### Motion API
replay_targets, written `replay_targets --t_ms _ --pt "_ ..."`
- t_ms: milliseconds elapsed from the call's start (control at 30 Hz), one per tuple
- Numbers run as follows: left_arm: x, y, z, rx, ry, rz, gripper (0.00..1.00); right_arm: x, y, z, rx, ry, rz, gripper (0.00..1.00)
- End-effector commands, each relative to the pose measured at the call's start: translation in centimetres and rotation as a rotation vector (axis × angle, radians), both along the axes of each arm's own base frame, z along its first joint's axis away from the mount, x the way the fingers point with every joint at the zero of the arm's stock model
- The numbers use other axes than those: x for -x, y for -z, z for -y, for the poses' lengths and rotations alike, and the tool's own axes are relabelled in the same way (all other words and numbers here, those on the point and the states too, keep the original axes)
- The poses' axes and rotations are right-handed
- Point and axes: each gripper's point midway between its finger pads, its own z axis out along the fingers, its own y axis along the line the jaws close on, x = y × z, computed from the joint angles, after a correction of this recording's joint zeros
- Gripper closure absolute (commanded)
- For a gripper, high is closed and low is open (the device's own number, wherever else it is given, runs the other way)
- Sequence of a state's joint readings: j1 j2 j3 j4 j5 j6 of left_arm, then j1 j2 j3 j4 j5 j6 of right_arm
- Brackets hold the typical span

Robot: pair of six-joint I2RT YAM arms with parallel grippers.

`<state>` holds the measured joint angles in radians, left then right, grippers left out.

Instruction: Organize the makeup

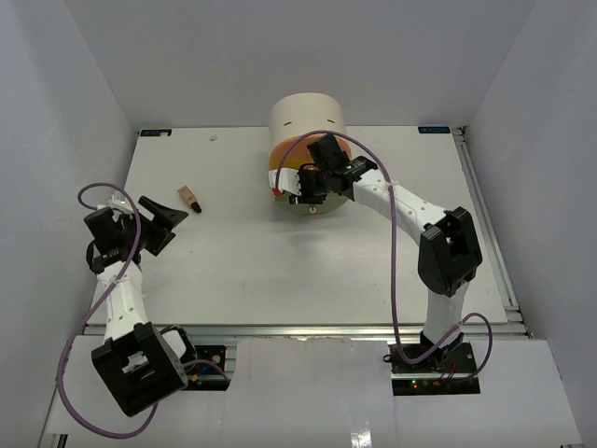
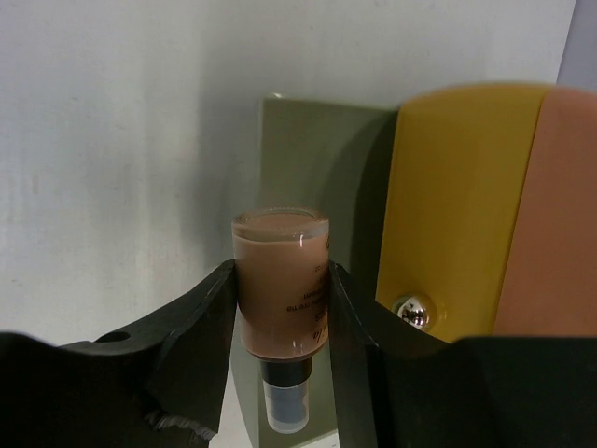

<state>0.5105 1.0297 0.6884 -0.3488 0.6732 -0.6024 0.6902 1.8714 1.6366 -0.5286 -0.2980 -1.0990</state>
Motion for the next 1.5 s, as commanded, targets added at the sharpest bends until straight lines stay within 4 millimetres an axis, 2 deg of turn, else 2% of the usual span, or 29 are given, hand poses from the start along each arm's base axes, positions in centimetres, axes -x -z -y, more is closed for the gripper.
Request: replay_targets --t_ms 0,33,167,233,300,400,467,533,600,667,700,733,767,833,1000,1167,1333,1467 --pt "-1.1 0.1 1.7 -0.017 0.082 0.025 0.09 -5.4 -2.4 0.1 -0.045 0.147 0.112 0.79" --pt "-1.2 0.2 1.8 -0.021 0.083 0.019 0.09 -5.6 -1.8 0.1 -0.038 0.153 0.106 0.76" --pt "-2.0 0.3 1.9 -0.035 0.090 0.005 0.09 -7.0 -1.3 0.0 -0.037 0.186 0.125 0.52" --pt "-2.3 0.4 1.9 -0.038 0.092 -0.002 0.09 -7.3 -1.3 0.1 -0.043 0.198 0.121 0.43" --pt "-2.6 0.5 1.8 -0.044 0.086 -0.010 0.09 -7.0 -1.4 0.2 -0.057 0.203 0.106 0.39" --pt "-3.5 0.7 1.4 -0.064 0.064 -0.030 0.09 -5.1 -3.0 0.6 -0.127 0.204 0.049 0.30" --pt "-4.3 1.6 0.9 -0.078 0.040 -0.075 0.10 -3.5 -4.1 0.9 -0.183 0.190 -0.006 0.28" --pt "-4.9 2.6 0.3 -0.123 -0.002 -0.135 0.12 -1.5 -6.5 1.5 -0.266 0.213 -0.067 0.26" --pt "-5.9 3.2 -0.2 -0.161 -0.032 -0.177 0.13 0.8 -7.8 2.2 -0.336 0.197 -0.146 0.26" --pt "-7.3 3.1 -0.8 -0.195 -0.056 -0.203 0.15 3.3 -8.2 3.0 -0.396 0.200 -0.244 0.25" --pt "-7.2 4.3 -0.7 -0.199 -0.060 -0.248 0.16 4.1 -8.1 3.3 -0.412 0.199 -0.260 0.25" --pt "-7.7 4.5 -0.4 -0.199 -0.048 -0.269 0.16 4.9 -8.1 3.8 -0.422 0.194 -0.257 0.25" --pt "-9.0 5.1 -0.9 -0.243 -0.065 -0.309 0.16 6.1 -7.8 4.7 -0.446 0.200 -0.266 0.23" --pt "-10.3 6.1 -1.4 -0.306 -0.080 -0.379 0.15 7.3 -7.7 5.8 -0.478 0.215 -0.264 0.19" --pt "-13.0 8.1 -4.0 -0.440 -0.146 -0.486 0.15 8.5 -9.0 8.8 -0.573 0.230 -0.266 0.10" --pt "-15.2 10.1 -5.2 -0.501 -0.162 -0.584 0.16 8.9 -9.0 10.4 -0.615 0.228 -0.288 0.09" --pt "-17.6 11.3 -4.8 -0.537 -0.132 -0.619 0.19 9.1 -8.7 10.6 -0.619 0.218 -0.292 0.10" --pt "-18.7 12.1 -3.8 -0.542 -0.092 -0.638 0.29 9.1 -8.4 10.8 -0.619 0.219 -0.291 0.10"
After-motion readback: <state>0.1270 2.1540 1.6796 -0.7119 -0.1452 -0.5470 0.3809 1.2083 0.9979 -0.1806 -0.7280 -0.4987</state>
